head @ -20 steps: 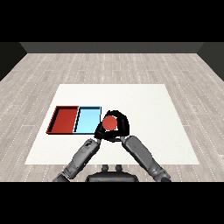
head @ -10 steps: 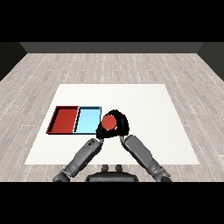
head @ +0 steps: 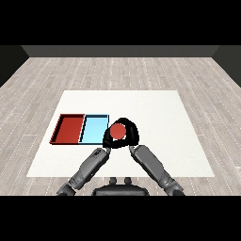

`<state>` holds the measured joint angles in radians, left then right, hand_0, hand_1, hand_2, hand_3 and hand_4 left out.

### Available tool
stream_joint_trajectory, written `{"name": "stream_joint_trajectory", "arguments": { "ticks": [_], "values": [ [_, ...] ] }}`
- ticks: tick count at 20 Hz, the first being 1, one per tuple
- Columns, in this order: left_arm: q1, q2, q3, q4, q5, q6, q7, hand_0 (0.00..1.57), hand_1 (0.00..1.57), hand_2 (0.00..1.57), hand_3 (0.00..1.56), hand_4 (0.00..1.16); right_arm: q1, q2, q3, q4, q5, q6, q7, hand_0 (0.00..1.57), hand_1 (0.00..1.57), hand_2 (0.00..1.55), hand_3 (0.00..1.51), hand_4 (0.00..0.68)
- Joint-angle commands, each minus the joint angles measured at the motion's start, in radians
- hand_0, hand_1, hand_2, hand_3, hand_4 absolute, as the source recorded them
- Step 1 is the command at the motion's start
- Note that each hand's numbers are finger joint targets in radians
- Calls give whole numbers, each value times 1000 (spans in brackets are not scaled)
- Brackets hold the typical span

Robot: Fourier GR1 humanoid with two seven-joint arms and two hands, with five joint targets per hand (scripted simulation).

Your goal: Pick the red can and put it in the red box

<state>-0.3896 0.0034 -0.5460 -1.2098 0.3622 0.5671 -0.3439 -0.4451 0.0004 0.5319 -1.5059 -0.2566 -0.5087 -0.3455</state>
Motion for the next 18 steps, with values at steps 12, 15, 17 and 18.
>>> {"name": "stream_joint_trajectory", "arguments": {
  "ticks": [12,15,17,18],
  "values": [
    [-36,-3,-24,-3,63,87,-134,1571,1571,1571,1507,1141,32,-8,-11,-49,122,3,185,0,0,0,0,0],
    [4,-3,55,23,-11,-8,-127,1571,1571,1571,1495,1133,17,0,9,-37,91,-40,178,0,0,0,0,0],
    [-40,-3,2,-12,19,79,-113,1571,1571,1571,1495,1133,-78,0,25,133,-3,-63,83,0,0,0,0,0],
    [45,-3,-12,-86,-30,72,-95,1571,1571,1571,1497,1136,-40,0,-27,14,75,-35,194,0,0,0,0,0]
  ]
}}
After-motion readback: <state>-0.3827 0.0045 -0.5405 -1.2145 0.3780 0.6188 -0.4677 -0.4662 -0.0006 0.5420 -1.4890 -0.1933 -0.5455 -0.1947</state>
